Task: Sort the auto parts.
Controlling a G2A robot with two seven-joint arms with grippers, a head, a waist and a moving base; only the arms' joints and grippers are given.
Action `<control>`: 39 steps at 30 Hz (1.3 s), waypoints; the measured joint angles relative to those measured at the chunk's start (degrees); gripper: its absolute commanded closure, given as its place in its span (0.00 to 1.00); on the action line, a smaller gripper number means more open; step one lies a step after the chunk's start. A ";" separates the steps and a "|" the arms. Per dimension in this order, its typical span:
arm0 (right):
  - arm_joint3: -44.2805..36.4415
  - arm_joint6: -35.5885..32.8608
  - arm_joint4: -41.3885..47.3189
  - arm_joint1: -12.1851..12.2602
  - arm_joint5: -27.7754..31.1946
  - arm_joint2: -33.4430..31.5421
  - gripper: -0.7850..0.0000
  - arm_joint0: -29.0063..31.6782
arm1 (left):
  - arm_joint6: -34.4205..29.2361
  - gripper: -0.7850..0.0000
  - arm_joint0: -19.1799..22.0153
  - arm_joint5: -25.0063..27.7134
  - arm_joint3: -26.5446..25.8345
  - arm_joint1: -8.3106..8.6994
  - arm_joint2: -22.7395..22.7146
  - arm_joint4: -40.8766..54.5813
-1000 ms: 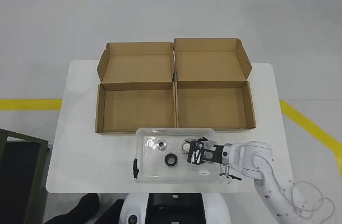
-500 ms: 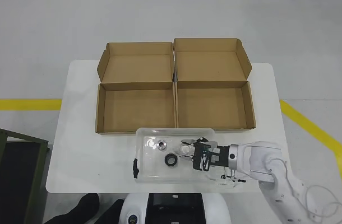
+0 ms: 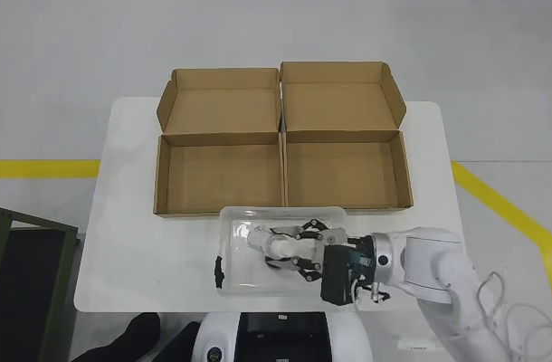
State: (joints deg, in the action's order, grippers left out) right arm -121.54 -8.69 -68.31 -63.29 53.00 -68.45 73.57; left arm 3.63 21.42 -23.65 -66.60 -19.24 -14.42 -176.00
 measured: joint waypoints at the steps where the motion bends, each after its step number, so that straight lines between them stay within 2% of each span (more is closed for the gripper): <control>1: 0.42 1.76 0.61 -0.11 -0.70 0.15 1.00 -0.32 | 0.00 0.00 0.00 0.00 0.00 0.00 0.00 0.00; 10: 3.50 10.82 4.72 -0.70 -3.71 0.05 1.00 -3.33 | 0.00 0.00 0.00 0.00 0.00 0.00 0.00 0.00; 19: 2.63 16.82 6.95 -0.91 -7.64 -3.42 1.00 -4.74 | 0.00 0.00 0.00 0.00 0.00 0.00 0.00 0.00; 30: 2.51 16.81 6.28 -0.89 -8.41 -4.81 1.00 -5.35 | 0.00 0.00 0.00 0.00 0.00 0.00 0.00 0.00; 39: 7.26 12.68 1.37 -0.76 -8.23 -3.22 1.00 -5.00 | 0.00 0.00 0.00 0.00 0.00 0.00 0.00 0.00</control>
State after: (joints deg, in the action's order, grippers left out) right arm -114.29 3.99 -66.94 -64.05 44.77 -71.66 68.57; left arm 3.63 21.42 -23.65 -66.60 -19.24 -14.42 -176.00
